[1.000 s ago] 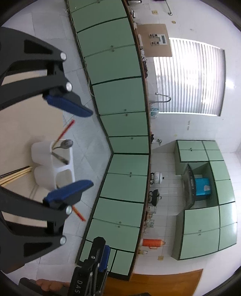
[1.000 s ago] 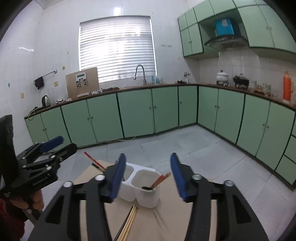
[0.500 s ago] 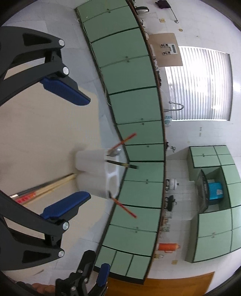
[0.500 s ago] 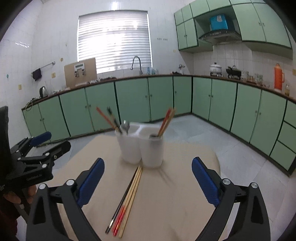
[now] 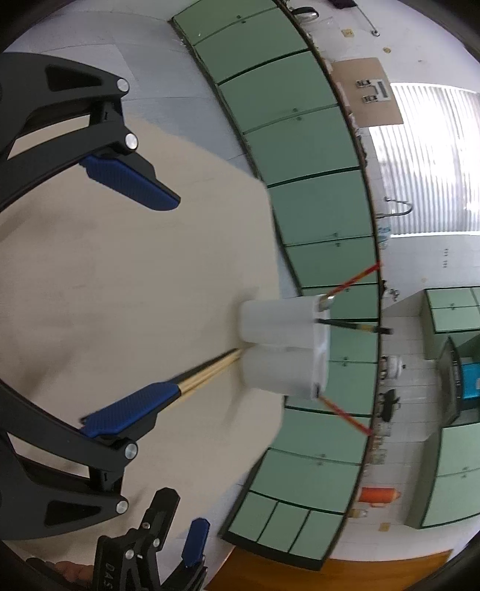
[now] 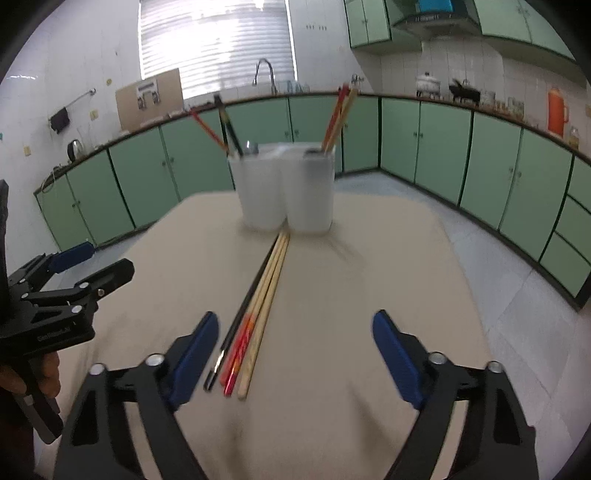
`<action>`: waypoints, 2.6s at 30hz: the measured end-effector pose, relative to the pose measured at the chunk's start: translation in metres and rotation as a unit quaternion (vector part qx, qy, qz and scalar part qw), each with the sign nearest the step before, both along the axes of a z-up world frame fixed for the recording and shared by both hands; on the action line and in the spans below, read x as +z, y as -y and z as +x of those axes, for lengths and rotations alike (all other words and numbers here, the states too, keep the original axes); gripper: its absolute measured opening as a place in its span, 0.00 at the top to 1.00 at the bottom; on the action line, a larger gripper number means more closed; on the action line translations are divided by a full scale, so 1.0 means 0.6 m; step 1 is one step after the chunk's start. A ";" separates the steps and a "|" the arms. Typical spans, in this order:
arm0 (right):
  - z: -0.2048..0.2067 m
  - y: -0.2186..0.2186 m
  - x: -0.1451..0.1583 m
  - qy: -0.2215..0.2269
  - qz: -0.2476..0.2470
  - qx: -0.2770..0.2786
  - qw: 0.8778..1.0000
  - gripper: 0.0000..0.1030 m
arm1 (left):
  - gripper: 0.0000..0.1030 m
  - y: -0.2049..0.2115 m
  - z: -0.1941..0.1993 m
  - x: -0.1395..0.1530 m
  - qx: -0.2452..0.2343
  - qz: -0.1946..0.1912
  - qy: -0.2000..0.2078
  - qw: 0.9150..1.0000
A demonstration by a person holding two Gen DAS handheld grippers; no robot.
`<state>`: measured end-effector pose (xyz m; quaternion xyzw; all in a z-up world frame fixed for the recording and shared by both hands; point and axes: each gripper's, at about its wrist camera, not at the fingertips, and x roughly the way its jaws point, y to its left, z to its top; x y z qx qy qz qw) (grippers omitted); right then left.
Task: Organize utensils
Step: 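Withdraw both tools from the holder back over the loose chopsticks, then grasp a black chopstick with the left tool while the right tool grasps a wooden chopstick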
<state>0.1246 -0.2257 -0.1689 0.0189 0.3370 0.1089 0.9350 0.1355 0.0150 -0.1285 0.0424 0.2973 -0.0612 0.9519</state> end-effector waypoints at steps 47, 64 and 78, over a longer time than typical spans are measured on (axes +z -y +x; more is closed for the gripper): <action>-0.011 0.007 -0.088 -0.073 -0.008 0.015 0.997 0.93 | 0.22 0.099 0.003 -0.109 -0.090 0.014 -0.126 0.988; -0.013 -0.015 -0.088 -0.069 -0.030 0.038 0.996 0.92 | 0.49 0.081 0.011 -0.106 -0.085 -0.009 -0.141 0.986; -0.011 -0.010 -0.091 -0.066 -0.022 0.036 0.997 0.93 | 0.94 0.105 0.008 -0.113 -0.086 0.000 -0.133 0.987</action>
